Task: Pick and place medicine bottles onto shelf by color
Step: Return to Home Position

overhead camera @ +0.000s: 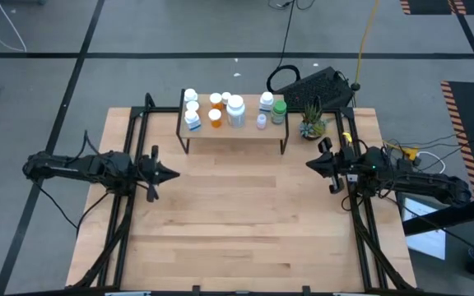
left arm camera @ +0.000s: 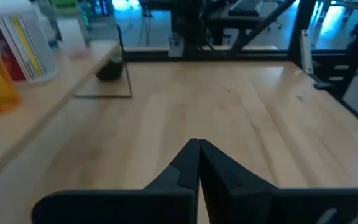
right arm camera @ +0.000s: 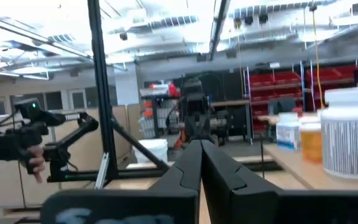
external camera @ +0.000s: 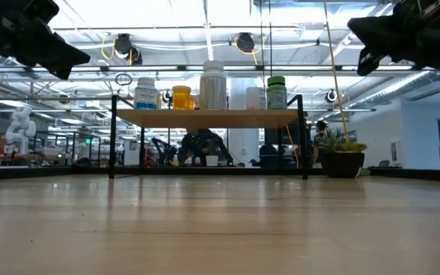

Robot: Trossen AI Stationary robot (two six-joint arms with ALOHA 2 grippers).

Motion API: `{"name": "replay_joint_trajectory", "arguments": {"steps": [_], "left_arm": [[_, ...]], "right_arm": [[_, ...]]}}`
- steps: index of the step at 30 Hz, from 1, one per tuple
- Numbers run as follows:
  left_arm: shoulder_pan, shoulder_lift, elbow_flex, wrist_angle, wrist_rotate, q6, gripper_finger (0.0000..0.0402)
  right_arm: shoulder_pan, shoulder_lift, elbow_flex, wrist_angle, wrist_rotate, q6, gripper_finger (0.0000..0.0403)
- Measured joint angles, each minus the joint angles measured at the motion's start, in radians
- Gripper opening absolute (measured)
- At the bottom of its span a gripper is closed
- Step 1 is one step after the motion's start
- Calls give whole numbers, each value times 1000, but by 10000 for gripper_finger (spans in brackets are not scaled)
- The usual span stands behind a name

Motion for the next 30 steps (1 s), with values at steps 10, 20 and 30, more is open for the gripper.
{"name": "replay_joint_trajectory", "arguments": {"steps": [10, 20, 30], "left_arm": [[7, -67, 8, 37, 12, 43, 21], [-4, -251, -2, -7, 85, 141, 17], [-4, -268, -152, 234, 62, 143, 6]], "right_arm": [[0, 0, -2, -22, 29, 65, 0], [1, 2, -3, -159, 103, 48, 0], [2, 1, -3, -91, 101, 227, 0]]}}
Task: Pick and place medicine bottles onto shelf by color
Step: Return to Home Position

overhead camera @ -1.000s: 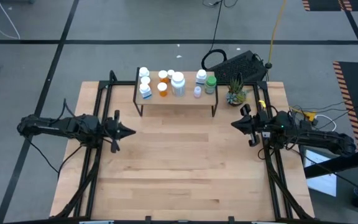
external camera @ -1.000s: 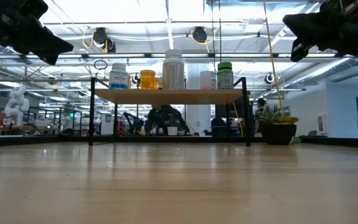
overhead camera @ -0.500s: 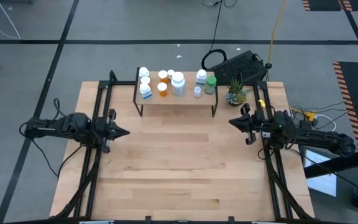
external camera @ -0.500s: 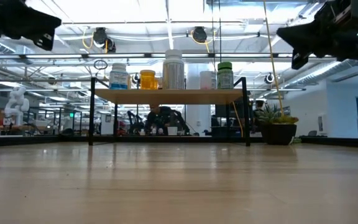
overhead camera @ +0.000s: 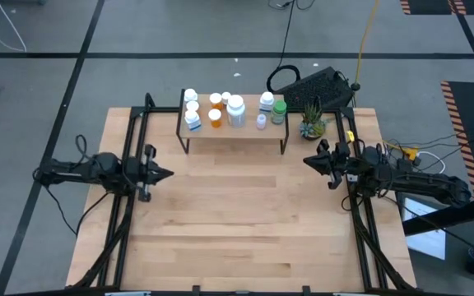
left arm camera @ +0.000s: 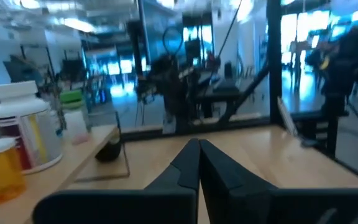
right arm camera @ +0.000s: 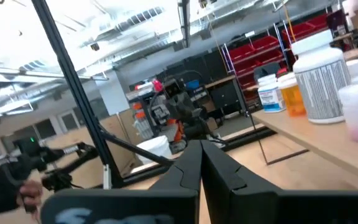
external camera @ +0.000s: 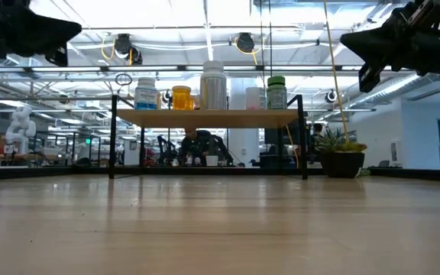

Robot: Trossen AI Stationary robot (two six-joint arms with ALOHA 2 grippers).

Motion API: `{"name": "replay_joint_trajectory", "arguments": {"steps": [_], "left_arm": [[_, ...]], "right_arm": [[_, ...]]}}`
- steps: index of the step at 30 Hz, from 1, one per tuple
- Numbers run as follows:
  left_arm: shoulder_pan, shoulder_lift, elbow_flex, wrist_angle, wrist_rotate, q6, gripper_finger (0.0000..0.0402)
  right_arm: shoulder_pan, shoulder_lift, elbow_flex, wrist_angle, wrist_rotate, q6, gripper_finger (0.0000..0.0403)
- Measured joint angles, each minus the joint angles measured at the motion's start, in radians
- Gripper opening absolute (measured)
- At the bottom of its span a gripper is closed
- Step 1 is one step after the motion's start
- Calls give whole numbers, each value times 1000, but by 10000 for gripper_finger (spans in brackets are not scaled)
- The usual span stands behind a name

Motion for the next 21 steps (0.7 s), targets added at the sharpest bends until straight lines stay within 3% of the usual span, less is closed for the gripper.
{"name": "replay_joint_trajectory", "arguments": {"steps": [3, 7, 12, 16, 21], "left_arm": [[0, 0, -116, 165, 5, -20, 16], [1, 13, -112, 123, -25, -10, 14], [1, 13, -114, 134, -22, -18, 4], [1, 13, -114, 149, -10, -49, 14], [1, 13, -114, 140, 30, -31, 31]], "right_arm": [[1, 1, 0, -3, 0, -15, 0], [-1, 1, 0, -4, 0, -89, 0], [-3, -35, 0, 13, -83, -202, 0], [-34, -139, 0, -72, -220, -212, 0], [-83, -285, 0, -227, -204, -214, 0]]}}
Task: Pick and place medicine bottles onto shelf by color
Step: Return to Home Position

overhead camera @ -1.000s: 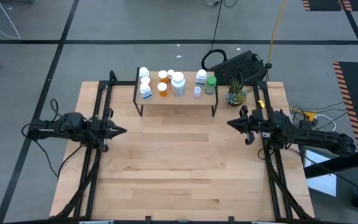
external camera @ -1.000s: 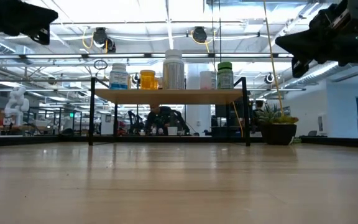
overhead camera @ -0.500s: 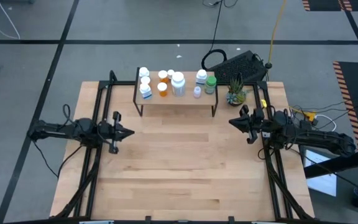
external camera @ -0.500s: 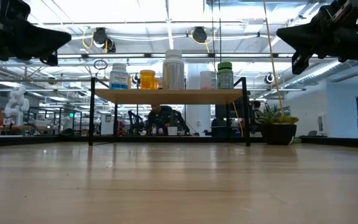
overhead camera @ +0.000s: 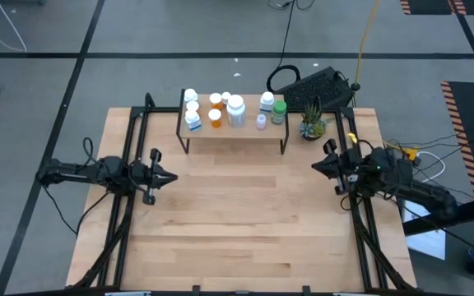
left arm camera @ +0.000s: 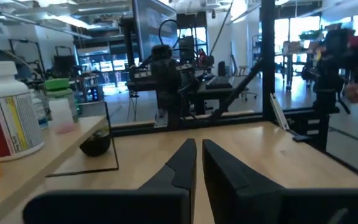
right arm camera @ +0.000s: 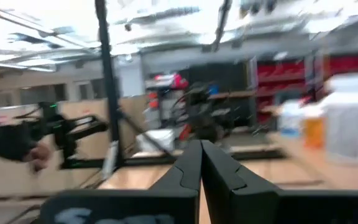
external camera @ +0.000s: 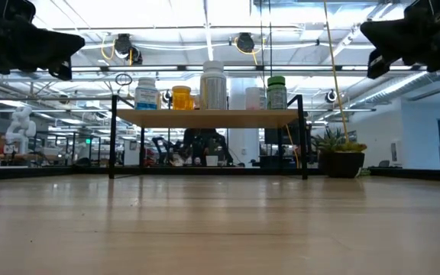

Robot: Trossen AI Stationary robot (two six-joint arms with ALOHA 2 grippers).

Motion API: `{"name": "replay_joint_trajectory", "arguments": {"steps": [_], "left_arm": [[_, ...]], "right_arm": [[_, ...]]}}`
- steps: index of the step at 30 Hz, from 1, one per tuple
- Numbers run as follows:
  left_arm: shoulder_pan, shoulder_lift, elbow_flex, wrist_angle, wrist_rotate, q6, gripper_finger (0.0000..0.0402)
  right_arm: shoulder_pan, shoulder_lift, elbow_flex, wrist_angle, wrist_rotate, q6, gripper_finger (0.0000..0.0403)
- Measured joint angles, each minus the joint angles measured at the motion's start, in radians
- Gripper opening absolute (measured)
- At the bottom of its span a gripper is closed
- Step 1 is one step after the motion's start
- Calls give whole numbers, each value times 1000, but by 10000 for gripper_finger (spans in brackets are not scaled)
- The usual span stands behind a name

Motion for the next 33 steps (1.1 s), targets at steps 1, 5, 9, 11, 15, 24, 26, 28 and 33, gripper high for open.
{"name": "replay_joint_trajectory", "arguments": {"steps": [1, 5, 9, 11, 15, 24, 26, 28, 33], "left_arm": [[1, 0, 0, -2, 0, 12, 31], [3, 0, 0, 9, -17, 59, 28], [3, 2, 0, -5, -8, 34, 23], [3, 5, 0, 0, -10, -39, 20], [3, 9, 0, -2, -14, -84, 13], [3, 10, 0, -2, -14, -85, 21], [3, 10, 0, -2, -14, -85, 24], [3, 10, 0, -2, -14, -85, 25], [3, 10, 0, -2, -14, -86, 26]], "right_arm": [[-9, -22, 0, -5, 19, -19, 0], [-39, -34, 0, 10, 23, -38, 0], [-63, -32, 0, -119, 52, -46, 0], [-68, -28, 0, -185, 115, -36, 0], [-68, -11, 0, -258, 217, -2, 0], [-68, 1, 0, -252, 232, -8, 0], [-68, 1, 0, -251, 232, -8, 0], [-68, 1, 0, -250, 232, -8, 0], [-68, 1, 0, -250, 232, -8, 0]]}}
